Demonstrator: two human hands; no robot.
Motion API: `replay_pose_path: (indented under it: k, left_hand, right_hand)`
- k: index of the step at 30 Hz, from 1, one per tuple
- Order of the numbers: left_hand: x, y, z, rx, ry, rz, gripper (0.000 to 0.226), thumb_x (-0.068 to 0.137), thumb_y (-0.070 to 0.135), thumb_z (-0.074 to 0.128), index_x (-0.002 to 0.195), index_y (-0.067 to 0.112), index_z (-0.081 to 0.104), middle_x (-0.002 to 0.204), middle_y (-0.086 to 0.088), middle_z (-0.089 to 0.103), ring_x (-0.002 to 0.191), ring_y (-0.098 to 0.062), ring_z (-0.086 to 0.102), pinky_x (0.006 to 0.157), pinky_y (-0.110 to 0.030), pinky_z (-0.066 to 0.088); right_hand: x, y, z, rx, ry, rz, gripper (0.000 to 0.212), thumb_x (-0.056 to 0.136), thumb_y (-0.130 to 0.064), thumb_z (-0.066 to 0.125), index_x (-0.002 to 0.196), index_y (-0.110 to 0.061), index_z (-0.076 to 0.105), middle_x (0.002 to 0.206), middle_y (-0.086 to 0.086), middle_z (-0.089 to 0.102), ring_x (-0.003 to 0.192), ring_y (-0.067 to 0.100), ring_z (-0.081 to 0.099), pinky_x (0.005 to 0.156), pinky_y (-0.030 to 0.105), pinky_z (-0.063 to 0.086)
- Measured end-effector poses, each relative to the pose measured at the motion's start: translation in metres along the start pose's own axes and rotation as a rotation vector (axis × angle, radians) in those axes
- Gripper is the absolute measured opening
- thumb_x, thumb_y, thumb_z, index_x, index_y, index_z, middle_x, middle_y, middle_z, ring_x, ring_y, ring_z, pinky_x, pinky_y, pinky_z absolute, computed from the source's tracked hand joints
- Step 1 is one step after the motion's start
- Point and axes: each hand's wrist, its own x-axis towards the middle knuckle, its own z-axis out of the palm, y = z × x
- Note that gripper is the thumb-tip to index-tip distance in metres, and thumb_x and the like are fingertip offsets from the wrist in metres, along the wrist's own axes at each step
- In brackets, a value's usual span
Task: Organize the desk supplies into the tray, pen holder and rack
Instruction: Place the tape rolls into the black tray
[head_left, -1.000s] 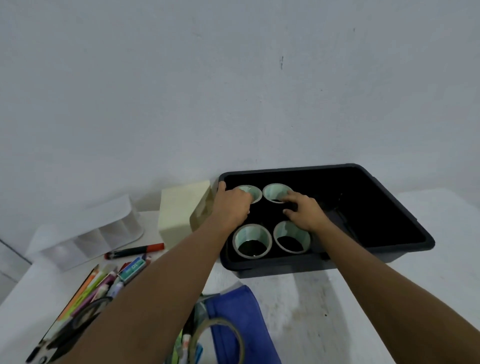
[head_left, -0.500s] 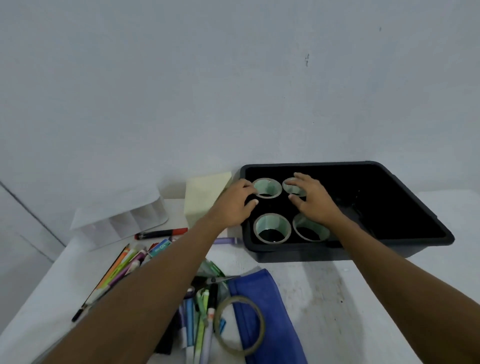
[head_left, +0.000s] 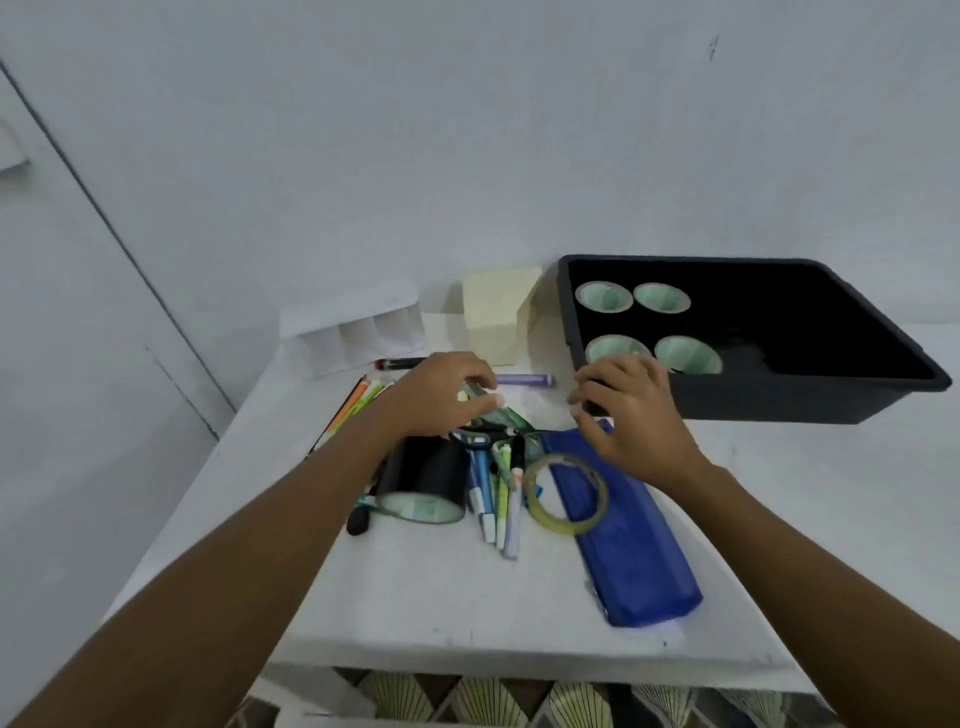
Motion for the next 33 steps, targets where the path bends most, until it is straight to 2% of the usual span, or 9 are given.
replay_pose_path:
  k: [3,7,10,15,18,22,27,31,33]
  left_hand:
    - [-0.012,0.001,-0.006,0.046,-0.084,-0.009,0.022,0.086,0.045,0.065,0.090,0.024,0.067,0.088,0.014,0.058,0.072,0.009,0.050,0.062,-0.013,0.033]
    - [-0.021,-0.001,-0.016,0.120,-0.296,-0.151,0.037,0.081,0.058,0.064,0.075,0.022,0.062,0.072,0.010,0.054,0.068,-0.007,0.051,0.065,-0.031,0.042]
    - [-0.023,0.006,-0.023,0.065,-0.566,-0.273,0.035,0.085,0.050,0.066,0.089,0.015,0.070,0.069,0.014,0.054,0.066,-0.004,0.052,0.065,-0.025,0.039]
    - [-0.021,0.009,-0.031,-0.009,-0.637,-0.277,0.028,0.088,0.040,0.067,0.082,0.013,0.068,0.063,0.010,0.054,0.059,-0.008,0.048,0.060,-0.023,0.037]
    - [-0.020,0.012,-0.037,-0.103,-0.601,-0.271,0.026,0.088,0.037,0.067,0.084,0.011,0.069,0.068,0.002,0.057,0.062,-0.011,0.049,0.060,-0.023,0.038]
    - [-0.015,0.021,-0.042,-0.245,-0.524,-0.238,0.019,0.089,0.027,0.068,0.072,0.018,0.066,0.056,0.016,0.056,0.054,-0.001,0.050,0.058,-0.014,0.038]
    - [-0.002,0.029,-0.042,-0.311,-0.320,-0.096,0.020,0.088,0.027,0.070,0.077,0.011,0.065,0.073,-0.005,0.061,0.070,-0.016,0.057,0.070,-0.030,0.044]
    - [0.015,0.035,-0.027,-0.106,0.001,0.056,0.014,0.087,0.023,0.069,0.078,0.018,0.060,0.077,0.003,0.061,0.075,-0.014,0.058,0.069,-0.030,0.044]
    - [0.026,0.034,-0.017,0.010,0.102,0.147,0.013,0.087,0.024,0.068,0.085,0.013,0.061,0.083,0.001,0.060,0.080,-0.016,0.055,0.073,-0.027,0.042]
  right_hand:
    - [-0.008,-0.005,-0.006,0.016,-0.009,-0.005,0.021,0.088,-0.034,0.056,0.094,-0.019,0.070,0.110,-0.002,0.064,0.112,0.023,0.053,0.097,0.039,0.034]
    - [-0.018,-0.017,0.000,0.027,-0.314,0.005,0.038,0.084,-0.051,0.052,0.112,-0.027,0.065,0.113,-0.009,0.061,0.104,0.016,0.048,0.079,0.033,0.037]
    - [-0.026,-0.020,0.006,0.080,-0.501,0.074,0.056,0.076,-0.062,0.056,0.127,-0.038,0.053,0.125,-0.016,0.053,0.113,0.008,0.042,0.087,0.030,0.032]
    - [-0.032,-0.025,0.009,0.108,-0.617,0.099,0.080,0.068,-0.075,0.057,0.137,-0.038,0.043,0.126,-0.016,0.047,0.115,0.008,0.044,0.095,0.029,0.038]
    - [-0.036,-0.026,0.008,0.111,-0.623,0.094,0.089,0.068,-0.077,0.057,0.143,-0.035,0.036,0.131,-0.014,0.043,0.117,0.008,0.042,0.096,0.026,0.039]
    - [-0.038,-0.026,0.004,0.118,-0.655,0.084,0.095,0.066,-0.077,0.060,0.147,-0.036,0.029,0.134,-0.014,0.039,0.120,0.009,0.040,0.096,0.026,0.040]
    - [-0.025,-0.016,-0.009,0.235,-0.376,0.092,0.073,0.072,-0.064,0.068,0.135,-0.038,0.042,0.131,-0.019,0.045,0.115,0.002,0.042,0.092,0.031,0.049]
    - [-0.006,-0.002,-0.028,0.190,-0.189,0.137,0.066,0.073,-0.059,0.066,0.131,-0.035,0.046,0.141,-0.015,0.042,0.127,0.006,0.037,0.093,0.037,0.050]
    - [0.001,0.009,-0.036,0.168,-0.109,0.140,0.055,0.074,-0.053,0.067,0.123,-0.032,0.053,0.146,-0.010,0.039,0.133,0.012,0.036,0.095,0.038,0.048]
